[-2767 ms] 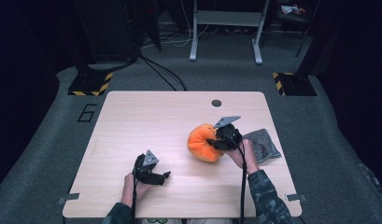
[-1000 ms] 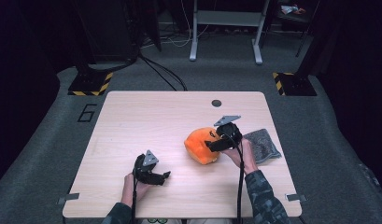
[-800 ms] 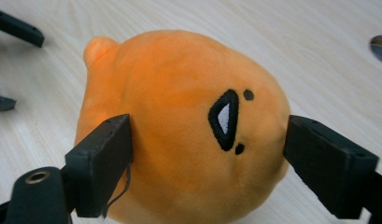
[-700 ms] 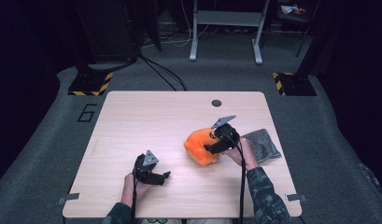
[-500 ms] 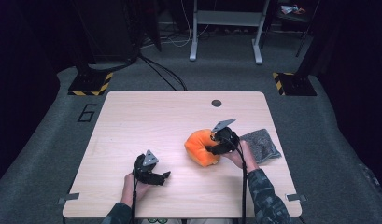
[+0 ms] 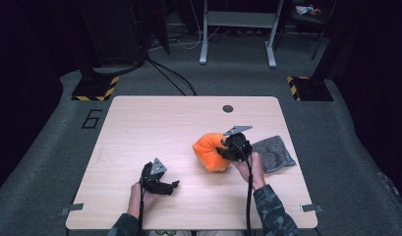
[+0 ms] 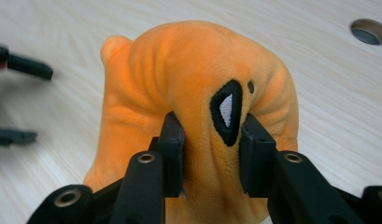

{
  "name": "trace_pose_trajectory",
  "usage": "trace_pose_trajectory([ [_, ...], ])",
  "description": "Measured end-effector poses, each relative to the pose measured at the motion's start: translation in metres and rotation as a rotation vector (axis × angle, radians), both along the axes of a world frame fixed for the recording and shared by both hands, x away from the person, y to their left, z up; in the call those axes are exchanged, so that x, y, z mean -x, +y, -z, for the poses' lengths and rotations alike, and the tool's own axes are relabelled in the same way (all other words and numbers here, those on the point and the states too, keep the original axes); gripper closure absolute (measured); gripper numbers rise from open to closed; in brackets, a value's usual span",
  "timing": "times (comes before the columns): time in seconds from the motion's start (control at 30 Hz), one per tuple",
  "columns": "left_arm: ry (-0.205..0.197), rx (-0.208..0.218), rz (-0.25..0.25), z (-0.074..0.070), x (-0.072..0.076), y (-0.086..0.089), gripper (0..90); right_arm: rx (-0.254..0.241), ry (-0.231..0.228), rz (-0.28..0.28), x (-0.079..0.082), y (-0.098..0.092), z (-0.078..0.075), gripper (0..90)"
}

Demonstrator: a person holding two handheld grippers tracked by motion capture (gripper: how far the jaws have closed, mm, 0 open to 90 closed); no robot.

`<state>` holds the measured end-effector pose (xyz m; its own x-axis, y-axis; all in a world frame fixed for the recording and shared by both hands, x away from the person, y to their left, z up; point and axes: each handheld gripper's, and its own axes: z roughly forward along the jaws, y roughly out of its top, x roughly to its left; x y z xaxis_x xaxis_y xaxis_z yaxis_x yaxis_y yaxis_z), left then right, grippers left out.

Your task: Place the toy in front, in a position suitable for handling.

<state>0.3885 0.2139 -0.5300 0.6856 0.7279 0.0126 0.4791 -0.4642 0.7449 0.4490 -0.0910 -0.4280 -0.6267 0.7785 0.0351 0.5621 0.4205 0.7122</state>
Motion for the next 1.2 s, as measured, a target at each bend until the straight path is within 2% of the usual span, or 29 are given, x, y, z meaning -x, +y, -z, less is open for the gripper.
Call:
trace_pose_trajectory([
  [0.13, 0.004, 0.003, 0.001, 0.0, 0.0, 0.0, 15.1, -0.049, 0.013, 0.102, 0.005, 0.003, -0.005, 65.1],
  [0.27, 0.007, 0.002, 0.001, 0.0, 0.0, 0.0, 15.0, -0.059, 0.024, 0.162, 0.007, 0.009, -0.002, 64.2],
  [0.43, 0.005, -0.003, 0.003, 0.0, 0.0, 0.0, 15.0, -0.076, 0.029, 0.202, 0.009, 0.014, 0.006, 63.0],
  [0.57, 0.005, -0.002, 0.002, 0.0, 0.0, 0.0, 15.1, -0.07, 0.018, 0.221, 0.008, 0.015, 0.012, 62.7],
  [0.83, 0.004, -0.003, 0.001, 0.0, 0.0, 0.0, 15.0, -0.067, 0.02, 0.256, 0.004, 0.012, 0.024, 59.3],
  [0.9, 0.004, -0.003, 0.001, 0.0, 0.0, 0.0, 15.0, -0.058, 0.029, 0.247, 0.002, 0.011, 0.027, 56.5],
  [1.07, 0.004, -0.003, 0.001, 0.0, 0.0, 0.0, 15.0, -0.026, 0.008, 0.218, 0.003, 0.008, 0.022, 36.8],
  [1.1, 0.005, -0.003, 0.001, 0.0, 0.0, 0.0, 15.0, -0.021, -0.012, 0.201, 0.003, 0.006, 0.019, 32.5],
  [1.2, 0.005, -0.003, 0.001, 0.0, 0.0, 0.0, 15.1, -0.003, -0.021, 0.162, 0.002, 0.003, 0.013, 27.6],
])
